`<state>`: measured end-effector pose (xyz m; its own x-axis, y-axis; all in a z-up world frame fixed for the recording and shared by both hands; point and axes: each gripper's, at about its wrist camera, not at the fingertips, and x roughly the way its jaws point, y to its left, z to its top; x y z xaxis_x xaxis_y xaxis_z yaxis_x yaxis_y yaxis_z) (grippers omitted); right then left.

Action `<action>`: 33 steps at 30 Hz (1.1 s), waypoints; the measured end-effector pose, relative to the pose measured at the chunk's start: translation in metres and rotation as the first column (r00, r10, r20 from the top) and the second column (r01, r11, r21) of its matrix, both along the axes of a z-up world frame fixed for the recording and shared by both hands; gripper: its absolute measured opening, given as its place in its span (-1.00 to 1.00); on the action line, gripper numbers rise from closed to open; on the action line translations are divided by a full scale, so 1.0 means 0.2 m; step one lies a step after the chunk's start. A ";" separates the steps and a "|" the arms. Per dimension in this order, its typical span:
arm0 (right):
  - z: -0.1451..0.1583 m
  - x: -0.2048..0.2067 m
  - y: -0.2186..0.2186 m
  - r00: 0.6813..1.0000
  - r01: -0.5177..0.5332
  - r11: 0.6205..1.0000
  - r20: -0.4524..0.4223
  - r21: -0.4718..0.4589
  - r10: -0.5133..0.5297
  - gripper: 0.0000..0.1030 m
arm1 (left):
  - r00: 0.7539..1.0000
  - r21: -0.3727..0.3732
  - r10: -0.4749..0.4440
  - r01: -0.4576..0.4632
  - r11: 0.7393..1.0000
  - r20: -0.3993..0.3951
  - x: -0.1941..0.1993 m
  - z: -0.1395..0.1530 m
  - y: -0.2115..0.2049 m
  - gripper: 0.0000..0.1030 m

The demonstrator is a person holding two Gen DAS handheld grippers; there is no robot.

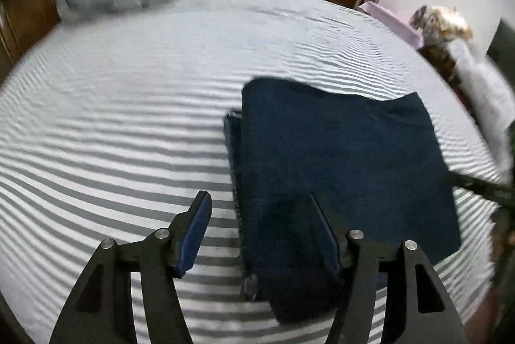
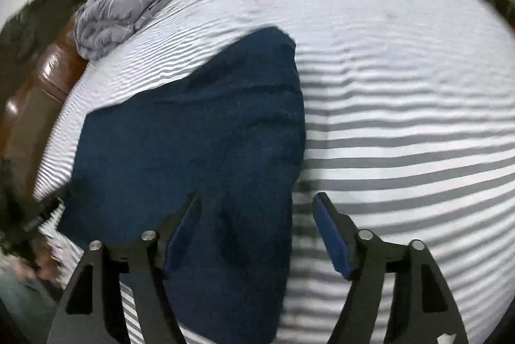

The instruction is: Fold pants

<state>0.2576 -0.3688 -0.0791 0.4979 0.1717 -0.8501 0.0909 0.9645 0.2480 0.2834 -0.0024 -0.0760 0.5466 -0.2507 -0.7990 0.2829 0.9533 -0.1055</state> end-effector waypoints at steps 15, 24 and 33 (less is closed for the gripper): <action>0.53 -0.58 0.44 0.969 0.122 0.976 0.236 -0.182 -0.077 0.97 | 0.992 0.147 0.049 -0.066 0.987 0.117 -0.58 0.35 -0.14 0.41; 0.59 -0.79 0.61 0.967 0.102 0.961 0.254 -0.255 -0.035 0.97 | 0.995 0.138 0.046 -0.058 0.989 0.088 -0.84 0.37 -0.16 0.42; 0.59 -0.92 0.65 0.970 0.099 0.959 0.241 -0.265 -0.034 0.97 | 0.996 0.117 0.052 -0.060 0.991 0.070 -0.95 0.37 -0.17 0.42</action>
<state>0.0746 -0.2396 0.0382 0.6891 -0.0906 -0.7190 0.1287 0.9917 -0.0016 0.0927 -0.0355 -0.0018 0.6100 -0.1236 -0.7827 0.2311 0.9726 0.0265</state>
